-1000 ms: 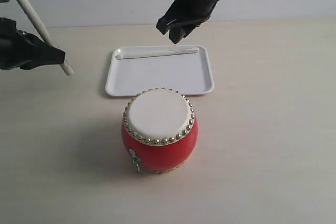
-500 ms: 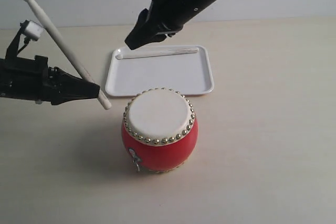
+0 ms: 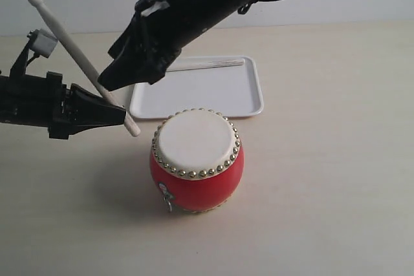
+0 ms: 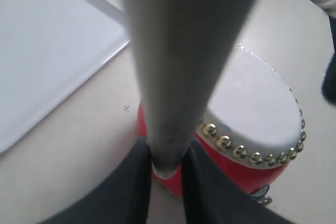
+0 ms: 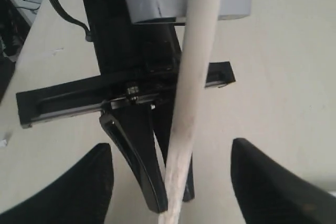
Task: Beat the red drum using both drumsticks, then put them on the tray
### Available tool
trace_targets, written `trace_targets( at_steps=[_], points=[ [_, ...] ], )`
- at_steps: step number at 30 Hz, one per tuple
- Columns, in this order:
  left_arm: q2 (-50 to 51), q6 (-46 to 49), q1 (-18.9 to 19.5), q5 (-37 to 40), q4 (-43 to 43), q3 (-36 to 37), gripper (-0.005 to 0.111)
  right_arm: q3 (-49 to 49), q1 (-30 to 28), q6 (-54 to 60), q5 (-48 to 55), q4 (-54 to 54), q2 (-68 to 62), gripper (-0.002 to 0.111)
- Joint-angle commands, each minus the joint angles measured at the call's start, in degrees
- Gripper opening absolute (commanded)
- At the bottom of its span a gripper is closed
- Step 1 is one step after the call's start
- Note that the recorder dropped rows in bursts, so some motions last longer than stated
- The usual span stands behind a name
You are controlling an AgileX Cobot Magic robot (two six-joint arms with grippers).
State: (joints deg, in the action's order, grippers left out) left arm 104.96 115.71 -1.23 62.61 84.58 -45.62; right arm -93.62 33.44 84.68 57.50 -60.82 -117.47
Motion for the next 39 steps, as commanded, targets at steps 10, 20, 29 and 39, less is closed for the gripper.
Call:
trace_targets(
  at_steps=[10,20,29,39],
  points=[
    [0.1,4.2,0.1,1.3,1.2,0.1,0.000,0.1,3.5,0.7,-9.5,-1.7,-2.1,0.061],
    [0.1,4.3,0.1,1.3,1.5,0.1,0.000,0.1,3.5,-0.4,-9.5,-2.1,-2.4,0.033],
    [0.1,4.3,0.1,1.3,1.5,0.1,0.000,0.1,3.5,-0.8,-9.2,-2.1,-2.4,0.000],
    [0.1,4.3,0.1,1.3,1.5,0.1,0.034,0.1,3.4,-2.5,-9.3,-2.1,-2.4,0.000]
  ],
)
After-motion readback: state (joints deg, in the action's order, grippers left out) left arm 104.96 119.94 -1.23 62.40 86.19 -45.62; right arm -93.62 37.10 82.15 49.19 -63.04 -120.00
